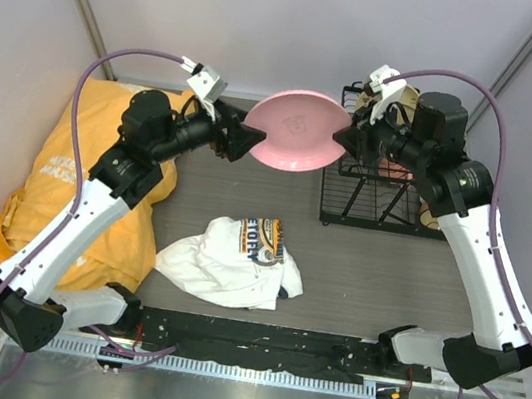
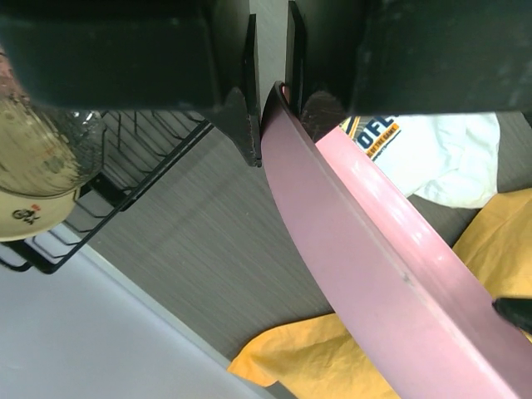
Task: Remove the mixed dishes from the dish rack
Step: Pick up the plate from the dish rack.
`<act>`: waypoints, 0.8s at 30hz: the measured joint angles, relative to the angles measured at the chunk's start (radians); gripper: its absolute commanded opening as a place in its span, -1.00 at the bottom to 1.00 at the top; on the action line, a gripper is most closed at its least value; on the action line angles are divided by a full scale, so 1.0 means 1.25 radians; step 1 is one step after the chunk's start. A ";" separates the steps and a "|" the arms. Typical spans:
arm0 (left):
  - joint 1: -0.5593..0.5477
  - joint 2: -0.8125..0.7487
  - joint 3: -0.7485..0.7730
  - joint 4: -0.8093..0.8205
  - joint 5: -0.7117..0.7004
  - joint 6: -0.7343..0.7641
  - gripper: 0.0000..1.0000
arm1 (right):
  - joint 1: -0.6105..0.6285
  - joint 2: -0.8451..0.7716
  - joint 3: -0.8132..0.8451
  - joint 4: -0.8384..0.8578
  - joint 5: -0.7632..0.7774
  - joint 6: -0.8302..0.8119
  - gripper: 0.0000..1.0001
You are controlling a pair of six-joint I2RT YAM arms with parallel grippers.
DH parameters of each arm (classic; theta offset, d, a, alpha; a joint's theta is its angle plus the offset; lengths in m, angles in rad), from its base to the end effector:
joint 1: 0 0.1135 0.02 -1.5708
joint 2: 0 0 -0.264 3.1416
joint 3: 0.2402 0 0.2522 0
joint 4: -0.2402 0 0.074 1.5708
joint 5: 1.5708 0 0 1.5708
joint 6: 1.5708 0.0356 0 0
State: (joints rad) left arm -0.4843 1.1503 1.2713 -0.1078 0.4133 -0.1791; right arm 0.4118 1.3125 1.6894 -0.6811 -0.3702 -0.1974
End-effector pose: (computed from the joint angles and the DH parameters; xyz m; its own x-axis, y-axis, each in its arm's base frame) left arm 0.2188 -0.1313 0.4450 -0.1278 -0.1171 -0.9849 0.7714 0.6124 -0.1729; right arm 0.2336 0.1161 0.4826 -0.1339 -0.2580 -0.9568 -0.7299 0.6787 -0.0808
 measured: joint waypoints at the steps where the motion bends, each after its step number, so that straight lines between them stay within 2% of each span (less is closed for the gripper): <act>1: 0.000 0.001 0.003 0.000 0.000 0.002 0.11 | 0.000 -0.004 -0.014 0.002 -0.008 0.002 -0.98; 2: 0.000 0.002 0.006 0.001 -0.001 0.000 -0.04 | 0.000 -0.007 -0.024 0.002 -0.013 0.005 -0.98; 5: 0.000 0.002 0.012 0.002 0.000 0.001 -0.24 | 0.001 -0.016 -0.052 0.001 -0.029 0.010 -0.99; 8: 0.000 0.002 0.013 0.004 0.002 0.002 -0.25 | 0.001 -0.024 -0.066 0.004 -0.032 0.013 -0.98; 9: -0.001 0.002 0.013 0.004 0.003 0.002 -0.32 | 0.001 -0.026 -0.067 0.004 -0.032 0.014 -0.99; 10: -0.001 0.002 0.013 0.004 0.005 0.002 -0.45 | 0.001 -0.030 -0.070 0.005 -0.032 0.014 -0.98; 11: -0.002 0.002 0.013 0.006 0.005 0.002 -0.88 | 0.001 -0.032 -0.072 0.006 -0.032 0.014 -0.97; 12: -0.002 0.002 0.013 0.006 0.006 0.000 -1.00 | 0.001 -0.034 -0.074 0.006 -0.033 0.014 -0.92; 16: -0.004 0.005 0.004 0.007 -0.014 0.036 -0.99 | 0.001 -0.047 -0.087 0.010 -0.050 0.036 -0.64; 24: -0.003 0.005 -0.009 0.006 -0.052 0.029 -1.00 | 0.004 -0.086 -0.128 0.022 -0.067 0.024 0.26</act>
State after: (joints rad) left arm -0.4877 1.1564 1.2602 -0.1001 0.3485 -0.1425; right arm 0.4171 1.2053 1.5299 -0.6540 -0.4545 -0.1669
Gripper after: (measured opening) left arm 0.078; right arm 0.488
